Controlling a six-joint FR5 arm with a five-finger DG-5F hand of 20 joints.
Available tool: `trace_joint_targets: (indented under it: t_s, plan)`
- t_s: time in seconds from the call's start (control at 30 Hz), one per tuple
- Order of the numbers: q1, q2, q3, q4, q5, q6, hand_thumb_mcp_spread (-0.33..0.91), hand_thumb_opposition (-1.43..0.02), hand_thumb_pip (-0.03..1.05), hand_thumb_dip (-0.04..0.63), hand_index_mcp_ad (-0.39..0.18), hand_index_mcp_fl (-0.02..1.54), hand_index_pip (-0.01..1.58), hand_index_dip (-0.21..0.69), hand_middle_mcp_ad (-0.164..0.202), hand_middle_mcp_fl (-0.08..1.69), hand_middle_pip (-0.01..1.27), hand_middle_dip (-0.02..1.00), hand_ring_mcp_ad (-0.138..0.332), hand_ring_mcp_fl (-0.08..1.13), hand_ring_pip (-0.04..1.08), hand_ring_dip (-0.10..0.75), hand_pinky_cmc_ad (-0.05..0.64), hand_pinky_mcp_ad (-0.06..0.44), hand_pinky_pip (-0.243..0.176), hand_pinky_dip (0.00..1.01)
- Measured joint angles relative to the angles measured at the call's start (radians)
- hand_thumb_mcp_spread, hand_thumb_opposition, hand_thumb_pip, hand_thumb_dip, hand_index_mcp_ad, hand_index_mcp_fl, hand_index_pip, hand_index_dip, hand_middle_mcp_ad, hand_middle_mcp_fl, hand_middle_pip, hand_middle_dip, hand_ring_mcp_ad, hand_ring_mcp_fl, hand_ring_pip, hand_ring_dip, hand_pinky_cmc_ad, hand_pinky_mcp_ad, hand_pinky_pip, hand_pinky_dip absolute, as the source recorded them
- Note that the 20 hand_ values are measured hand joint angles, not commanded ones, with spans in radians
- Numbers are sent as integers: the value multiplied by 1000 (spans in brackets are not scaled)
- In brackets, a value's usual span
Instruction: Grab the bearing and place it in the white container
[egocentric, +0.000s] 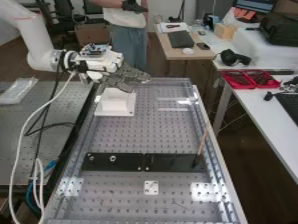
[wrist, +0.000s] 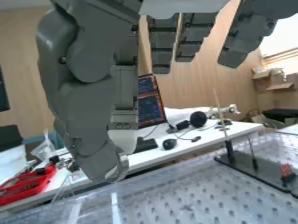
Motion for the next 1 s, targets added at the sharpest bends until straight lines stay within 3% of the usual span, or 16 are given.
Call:
trace_joint_targets:
  t_s: [0.27, 0.43, 0.7, 1.0]
  plan:
    - [39, -41, -9, -24, 96, 103, 614, -969, 360, 267, -99, 840, 1038, 278, 66, 103, 143, 138, 52, 7, 101, 7, 333, 251, -91, 154]
    - [66, -45, -14, -32, 132, 119, 614, -969, 360, 267, -99, 840, 1038, 278, 66, 103, 143, 138, 52, 7, 101, 7, 333, 248, -91, 154]
    - [119, -29, -32, -18, 174, 82, 614, -969, 360, 267, -99, 840, 1038, 278, 66, 103, 143, 138, 52, 7, 101, 7, 333, 248, -91, 154]
    - [165, 6, -48, -72, 79, 50, 614, -969, 360, 267, -99, 840, 1038, 278, 68, 106, 143, 138, 52, 7, 101, 7, 333, 251, -91, 154]
